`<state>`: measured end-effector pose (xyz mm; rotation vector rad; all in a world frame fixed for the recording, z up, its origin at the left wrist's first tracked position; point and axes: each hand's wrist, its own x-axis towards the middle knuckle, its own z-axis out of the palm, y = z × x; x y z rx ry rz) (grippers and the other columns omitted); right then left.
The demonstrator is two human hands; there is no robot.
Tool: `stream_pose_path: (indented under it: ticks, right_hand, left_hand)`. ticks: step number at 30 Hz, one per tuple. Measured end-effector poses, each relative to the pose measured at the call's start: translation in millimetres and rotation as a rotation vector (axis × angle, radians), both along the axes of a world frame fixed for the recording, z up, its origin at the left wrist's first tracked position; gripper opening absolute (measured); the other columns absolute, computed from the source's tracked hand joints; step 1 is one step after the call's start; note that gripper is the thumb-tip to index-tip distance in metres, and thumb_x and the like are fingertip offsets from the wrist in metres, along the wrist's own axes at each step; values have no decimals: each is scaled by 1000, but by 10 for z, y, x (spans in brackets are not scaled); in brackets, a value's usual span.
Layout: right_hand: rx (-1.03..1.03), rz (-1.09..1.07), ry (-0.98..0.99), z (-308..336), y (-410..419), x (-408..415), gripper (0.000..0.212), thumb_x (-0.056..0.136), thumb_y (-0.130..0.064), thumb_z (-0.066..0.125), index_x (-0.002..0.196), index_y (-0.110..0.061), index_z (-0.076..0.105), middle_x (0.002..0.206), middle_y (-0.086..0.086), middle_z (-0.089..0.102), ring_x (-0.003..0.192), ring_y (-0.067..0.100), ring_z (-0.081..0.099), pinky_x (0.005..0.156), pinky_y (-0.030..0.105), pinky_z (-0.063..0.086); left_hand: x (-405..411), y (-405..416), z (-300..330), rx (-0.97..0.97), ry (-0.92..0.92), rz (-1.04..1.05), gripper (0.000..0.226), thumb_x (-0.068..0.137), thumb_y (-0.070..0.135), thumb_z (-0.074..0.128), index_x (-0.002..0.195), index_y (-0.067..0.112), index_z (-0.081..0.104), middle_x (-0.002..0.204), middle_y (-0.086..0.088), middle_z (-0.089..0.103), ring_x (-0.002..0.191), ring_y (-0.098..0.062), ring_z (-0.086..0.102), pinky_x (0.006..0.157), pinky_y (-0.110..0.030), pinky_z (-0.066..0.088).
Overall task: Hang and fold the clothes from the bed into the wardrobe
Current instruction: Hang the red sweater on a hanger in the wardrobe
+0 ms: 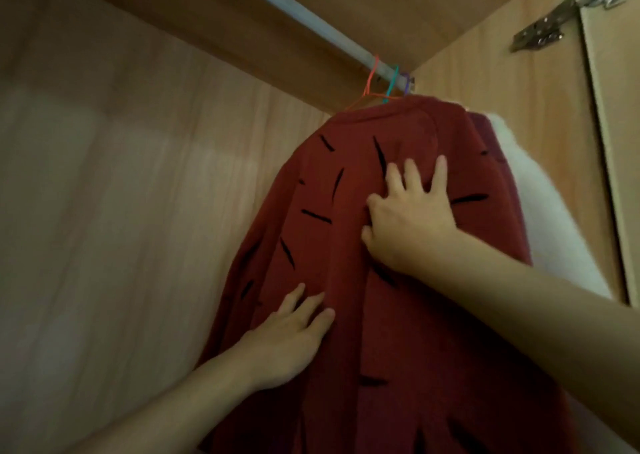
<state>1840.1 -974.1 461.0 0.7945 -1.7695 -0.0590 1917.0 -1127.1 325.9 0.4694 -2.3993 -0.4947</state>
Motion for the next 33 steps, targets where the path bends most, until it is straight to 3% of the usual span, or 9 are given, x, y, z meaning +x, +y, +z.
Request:
stream_pose_path:
  ticks: [6,10,12,15,18,21,27,30,33]
  right_hand:
    - [115,99,-98,-1306,68,190,63,93,-52,38,145,-15,40,157,13,26,147,41,-7,115,62,-6]
    - [120,188,-272,-2232,191,278,65,73,-49,69,123,-9,65,137,17,55,145,42,19,114,63,8]
    - [135,248,-353,-2721,296,321,68,63,-48,77,118,-7,69,134,19,57,143,43,24,112,64,16]
    - [180,291,-387,-3185,512,438,64,72,-45,67,124,-8,65,143,18,48,145,43,17,113,63,17]
    - [146,340,-432,-3339,724,500,63,79,-43,50,132,-11,59,147,16,45,147,39,12,116,58,13]
    - [164,372,-472,-3400,962,477,62,84,-42,49,138,-11,52,151,14,40,149,35,6,118,53,9]
    - [195,506,-597,-3647,1536,539,61,88,-30,57,145,-16,43,158,7,26,150,29,-5,119,48,4]
    - [247,593,-766,-3827,1881,725,61,91,-29,53,149,-23,33,162,2,15,150,24,3,120,48,12]
    - [350,514,-937,-4214,2523,712,67,96,-34,48,155,-24,17,163,1,-2,149,22,2,121,45,12]
  left_hand:
    - [382,344,-793,-135,-105,84,65,96,64,27,151,48,-5,157,22,-21,148,-9,1,117,-41,16]
    - [657,524,-1326,-227,-158,158,66,97,61,26,152,45,-7,157,20,-25,148,-8,-12,121,-40,6]
    - [841,584,-1533,-293,-196,217,66,96,63,18,152,43,-9,157,18,-27,147,-9,-15,121,-39,3]
    - [1092,710,-1753,-355,-249,275,75,84,67,1,153,40,-7,159,13,-25,148,-14,-14,119,-42,4]
    - [1230,948,-1954,-370,-258,290,67,94,62,13,154,38,-6,159,11,-24,148,-14,-16,119,-43,-4]
    - [1344,1237,-2113,-343,-273,298,65,99,58,23,154,38,-4,159,12,-24,148,-12,-17,120,-43,-5]
    - [1578,1786,-2308,-331,-298,307,69,92,62,13,154,38,-4,160,10,-23,148,-14,-16,119,-41,-4]
    - [1610,2152,-2467,-310,-305,256,71,91,65,13,154,38,-4,160,12,-22,148,-12,-17,119,-39,-3]
    - [1417,2691,-2791,-306,-374,170,72,89,67,9,153,39,-5,158,15,-27,145,-7,-22,117,-35,-7]
